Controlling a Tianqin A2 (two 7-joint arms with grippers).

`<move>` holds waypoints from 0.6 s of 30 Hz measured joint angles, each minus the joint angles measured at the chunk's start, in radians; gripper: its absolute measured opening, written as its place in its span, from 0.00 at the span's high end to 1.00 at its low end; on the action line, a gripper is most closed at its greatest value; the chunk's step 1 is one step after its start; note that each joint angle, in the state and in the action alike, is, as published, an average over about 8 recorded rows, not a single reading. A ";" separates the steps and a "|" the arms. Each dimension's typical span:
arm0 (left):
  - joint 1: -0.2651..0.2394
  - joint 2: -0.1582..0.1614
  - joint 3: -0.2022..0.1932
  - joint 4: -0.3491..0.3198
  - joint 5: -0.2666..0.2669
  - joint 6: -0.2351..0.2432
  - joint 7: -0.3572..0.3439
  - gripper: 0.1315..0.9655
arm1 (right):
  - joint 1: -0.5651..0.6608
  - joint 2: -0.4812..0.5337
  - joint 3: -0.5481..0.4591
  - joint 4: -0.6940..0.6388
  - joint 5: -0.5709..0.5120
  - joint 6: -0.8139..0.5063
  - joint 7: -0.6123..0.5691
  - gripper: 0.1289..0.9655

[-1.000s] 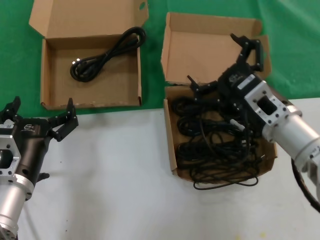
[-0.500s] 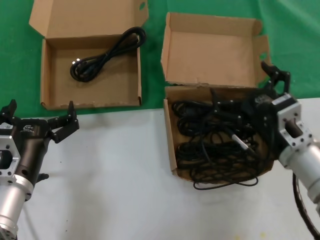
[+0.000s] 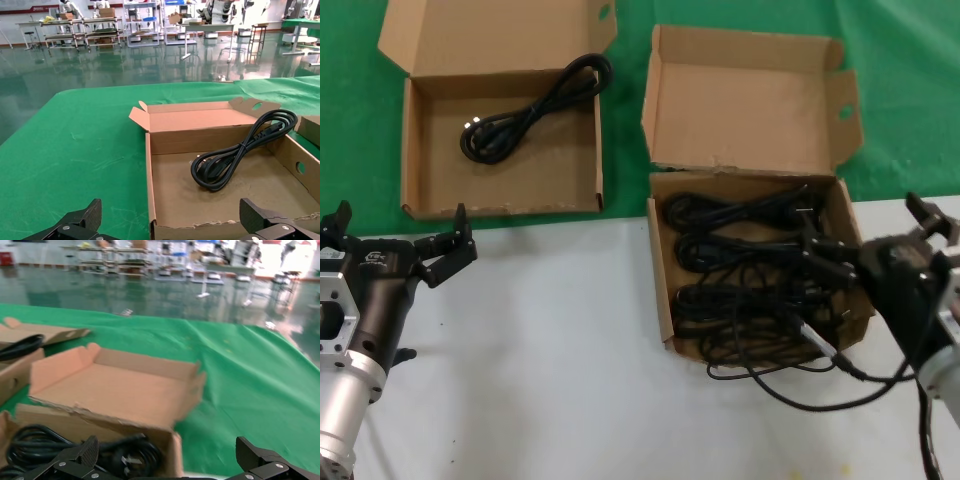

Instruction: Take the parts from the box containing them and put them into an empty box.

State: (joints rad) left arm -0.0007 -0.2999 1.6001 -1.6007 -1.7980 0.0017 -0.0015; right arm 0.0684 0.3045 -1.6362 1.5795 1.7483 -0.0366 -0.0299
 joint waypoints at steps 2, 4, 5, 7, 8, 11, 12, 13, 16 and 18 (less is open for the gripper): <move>0.000 0.000 0.000 0.000 -0.001 0.000 0.000 0.00 | -0.018 -0.001 0.009 0.005 0.013 0.010 0.008 0.00; 0.000 0.000 0.000 0.000 -0.001 -0.001 0.001 0.00 | -0.029 -0.002 0.016 0.009 0.022 0.016 0.013 0.00; 0.000 0.000 0.000 0.000 -0.001 -0.001 0.001 0.00 | -0.033 -0.002 0.018 0.010 0.025 0.018 0.015 0.00; 0.000 0.000 0.000 0.000 -0.001 -0.001 0.001 0.00 | -0.037 -0.002 0.020 0.011 0.028 0.020 0.016 0.00; 0.000 0.000 0.000 0.000 -0.001 -0.001 0.001 0.00 | -0.038 -0.002 0.020 0.011 0.029 0.020 0.017 0.00; 0.000 0.000 0.000 0.000 -0.001 -0.001 0.001 0.00 | -0.038 -0.003 0.020 0.012 0.029 0.021 0.017 0.00; 0.000 0.000 0.000 0.000 -0.001 -0.001 0.001 0.00 | -0.038 -0.003 0.020 0.012 0.029 0.021 0.017 0.00; 0.000 0.000 0.000 0.000 -0.001 -0.001 0.001 0.00 | -0.039 -0.003 0.020 0.012 0.029 0.021 0.017 0.00; 0.000 0.000 0.000 0.000 -0.001 -0.001 0.001 0.00 | -0.039 -0.003 0.020 0.012 0.029 0.021 0.017 0.00; 0.000 0.000 0.000 0.000 -0.001 -0.001 0.001 0.00 | -0.039 -0.003 0.020 0.012 0.029 0.021 0.017 0.00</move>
State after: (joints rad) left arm -0.0003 -0.2999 1.6000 -1.6003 -1.7991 0.0007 -0.0006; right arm 0.0298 0.3020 -1.6158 1.5911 1.7776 -0.0159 -0.0130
